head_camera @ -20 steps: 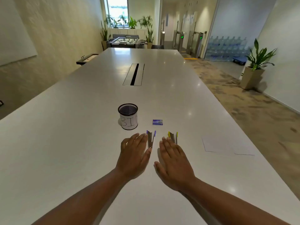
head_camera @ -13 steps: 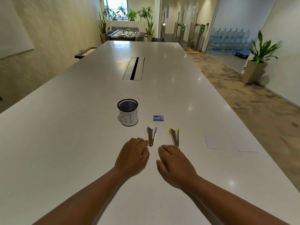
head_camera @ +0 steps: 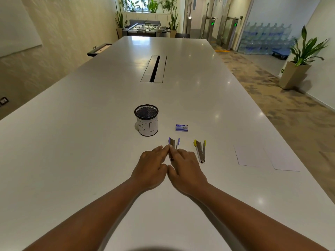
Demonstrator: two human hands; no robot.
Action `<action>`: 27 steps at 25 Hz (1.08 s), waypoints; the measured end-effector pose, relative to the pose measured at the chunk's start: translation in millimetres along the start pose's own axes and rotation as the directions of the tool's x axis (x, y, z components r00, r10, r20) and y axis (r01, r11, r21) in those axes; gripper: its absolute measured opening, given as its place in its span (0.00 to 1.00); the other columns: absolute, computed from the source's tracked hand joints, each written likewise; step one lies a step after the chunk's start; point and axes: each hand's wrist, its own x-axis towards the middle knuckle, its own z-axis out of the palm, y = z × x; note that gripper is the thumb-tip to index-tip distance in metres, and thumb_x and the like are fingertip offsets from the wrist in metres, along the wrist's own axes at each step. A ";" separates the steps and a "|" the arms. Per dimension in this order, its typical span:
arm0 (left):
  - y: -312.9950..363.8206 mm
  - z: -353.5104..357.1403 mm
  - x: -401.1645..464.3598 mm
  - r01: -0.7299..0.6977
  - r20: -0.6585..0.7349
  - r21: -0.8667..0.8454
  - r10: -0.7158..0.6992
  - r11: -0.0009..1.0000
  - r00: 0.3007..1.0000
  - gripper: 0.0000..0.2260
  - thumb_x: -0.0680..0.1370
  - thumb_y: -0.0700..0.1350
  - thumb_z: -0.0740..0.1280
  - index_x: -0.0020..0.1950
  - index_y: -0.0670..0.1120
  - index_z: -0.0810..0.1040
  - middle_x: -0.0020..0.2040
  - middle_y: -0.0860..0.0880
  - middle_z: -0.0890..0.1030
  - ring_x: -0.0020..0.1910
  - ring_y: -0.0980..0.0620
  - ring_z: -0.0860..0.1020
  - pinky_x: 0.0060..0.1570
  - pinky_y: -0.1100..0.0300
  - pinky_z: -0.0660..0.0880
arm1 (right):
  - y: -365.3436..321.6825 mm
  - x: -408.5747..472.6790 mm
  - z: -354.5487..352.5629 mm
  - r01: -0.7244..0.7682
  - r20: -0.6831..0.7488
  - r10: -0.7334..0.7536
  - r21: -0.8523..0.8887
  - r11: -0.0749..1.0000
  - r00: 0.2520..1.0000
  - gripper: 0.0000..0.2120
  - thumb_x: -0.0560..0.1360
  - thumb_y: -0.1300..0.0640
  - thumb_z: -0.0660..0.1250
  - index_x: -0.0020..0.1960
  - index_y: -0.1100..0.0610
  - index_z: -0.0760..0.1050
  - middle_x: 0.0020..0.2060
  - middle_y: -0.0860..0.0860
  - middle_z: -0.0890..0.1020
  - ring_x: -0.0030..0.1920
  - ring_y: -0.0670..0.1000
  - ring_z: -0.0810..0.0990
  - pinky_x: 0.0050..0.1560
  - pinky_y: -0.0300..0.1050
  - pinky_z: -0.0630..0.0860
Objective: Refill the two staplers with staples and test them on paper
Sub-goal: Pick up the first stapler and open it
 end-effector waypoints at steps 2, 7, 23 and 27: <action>-1.3 -0.6 -1.1 0.010 0.013 -0.080 -0.009 0.997 1.000 0.33 0.75 0.43 0.59 0.81 0.52 0.60 0.74 0.53 0.74 0.71 0.53 0.74 0.73 0.46 0.68 | 0.0 5.8 3.7 -0.020 -0.029 0.021 0.027 0.999 0.999 0.26 0.79 0.47 0.61 0.75 0.52 0.67 0.60 0.50 0.77 0.62 0.53 0.71 0.61 0.45 0.70; -3.5 -1.7 -4.2 -0.053 0.007 -0.081 0.054 0.995 0.999 0.39 0.72 0.41 0.62 0.82 0.55 0.57 0.78 0.57 0.69 0.74 0.59 0.69 0.75 0.49 0.65 | 2.9 9.8 4.0 -0.083 -0.140 0.102 0.138 0.987 0.985 0.04 0.78 0.54 0.66 0.52 0.52 0.74 0.45 0.49 0.76 0.48 0.50 0.72 0.47 0.42 0.68; -13.3 12.5 6.4 0.083 -0.243 -0.088 -0.102 0.993 0.965 0.15 0.82 0.48 0.66 0.69 0.53 0.74 0.59 0.52 0.81 0.57 0.52 0.78 0.54 0.60 0.74 | 0.0 -4.0 -3.8 -0.004 -0.307 0.108 0.322 0.947 0.945 0.10 0.78 0.66 0.67 0.57 0.55 0.78 0.47 0.44 0.79 0.48 0.50 0.79 0.51 0.49 0.79; -12.3 7.1 3.5 -0.015 -0.335 -0.206 -0.056 0.978 0.941 0.05 0.83 0.46 0.64 0.51 0.54 0.78 0.42 0.56 0.81 0.43 0.55 0.79 0.43 0.53 0.79 | 1.3 -2.9 -2.4 0.059 -0.291 0.005 0.211 0.976 0.957 0.07 0.77 0.64 0.67 0.52 0.55 0.79 0.45 0.48 0.82 0.44 0.49 0.76 0.48 0.43 0.72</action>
